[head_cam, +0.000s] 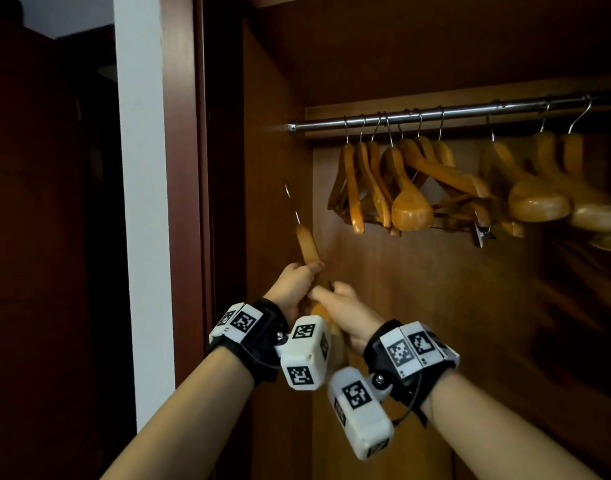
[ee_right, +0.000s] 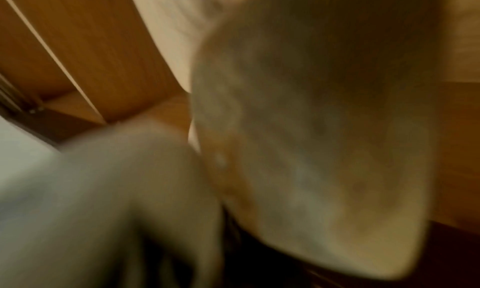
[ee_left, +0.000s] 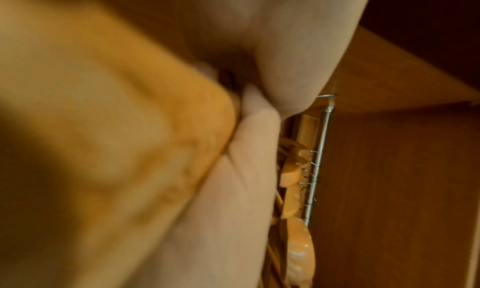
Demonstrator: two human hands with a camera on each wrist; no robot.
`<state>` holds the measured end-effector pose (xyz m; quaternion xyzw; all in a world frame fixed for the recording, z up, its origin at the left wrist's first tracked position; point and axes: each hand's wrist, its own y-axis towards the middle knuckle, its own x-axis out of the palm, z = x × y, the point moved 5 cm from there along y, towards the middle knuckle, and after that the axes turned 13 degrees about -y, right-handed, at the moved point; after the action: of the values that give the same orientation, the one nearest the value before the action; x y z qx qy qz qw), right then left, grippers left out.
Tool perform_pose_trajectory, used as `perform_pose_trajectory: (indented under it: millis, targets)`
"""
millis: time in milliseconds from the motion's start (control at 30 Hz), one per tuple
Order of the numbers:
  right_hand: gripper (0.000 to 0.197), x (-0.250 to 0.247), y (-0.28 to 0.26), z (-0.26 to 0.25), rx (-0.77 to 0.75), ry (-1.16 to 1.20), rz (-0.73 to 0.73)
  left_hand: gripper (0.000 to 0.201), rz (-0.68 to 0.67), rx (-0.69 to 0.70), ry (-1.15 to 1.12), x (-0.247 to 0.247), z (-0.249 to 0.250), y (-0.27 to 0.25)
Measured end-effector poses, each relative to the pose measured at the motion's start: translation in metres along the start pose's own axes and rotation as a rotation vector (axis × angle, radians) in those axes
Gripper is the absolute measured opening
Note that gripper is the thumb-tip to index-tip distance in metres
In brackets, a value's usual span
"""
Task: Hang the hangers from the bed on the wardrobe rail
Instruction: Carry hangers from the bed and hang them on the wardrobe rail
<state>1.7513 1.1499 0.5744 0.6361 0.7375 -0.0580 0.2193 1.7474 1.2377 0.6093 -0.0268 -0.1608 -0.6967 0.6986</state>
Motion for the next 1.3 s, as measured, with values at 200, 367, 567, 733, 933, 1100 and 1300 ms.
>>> perform_pose_trajectory:
  millis: [200, 367, 567, 733, 933, 1100, 1300]
  targets:
    - [0.087, -0.026, 0.028, -0.027, 0.02, 0.052, 0.082, 0.025, -0.057, 0.067, 0.034, -0.003, 0.016, -0.005]
    - [0.069, -0.039, 0.023, -0.064, -0.014, 0.116, 0.135, 0.028, -0.097, 0.087, -0.038, -0.002, 0.031, -0.009]
    - [0.028, -0.05, 0.035, -0.105, -0.044, 0.136, 0.173, 0.038, -0.122, 0.169, -0.091, 0.0, 0.055, -0.013]
    - [0.017, -0.065, 0.05, -0.142, -0.053, 0.189, 0.196, 0.038, -0.055, 0.207, -0.139, -0.009, 0.067, -0.015]
    - [0.039, -0.071, 0.075, -0.175, -0.098, 0.209, 0.24, 0.033, 0.007, 0.23, -0.14, -0.039, 0.052, -0.008]
    - [0.043, -0.076, 0.096, -0.181, -0.114, 0.235, 0.26, 0.029, -0.002, 0.264, -0.14, -0.056, 0.045, -0.01]
    - [0.027, -0.072, 0.108, -0.17, -0.104, 0.256, 0.232, 0.027, 0.042, 0.268, -0.149, -0.064, 0.043, 0.003]
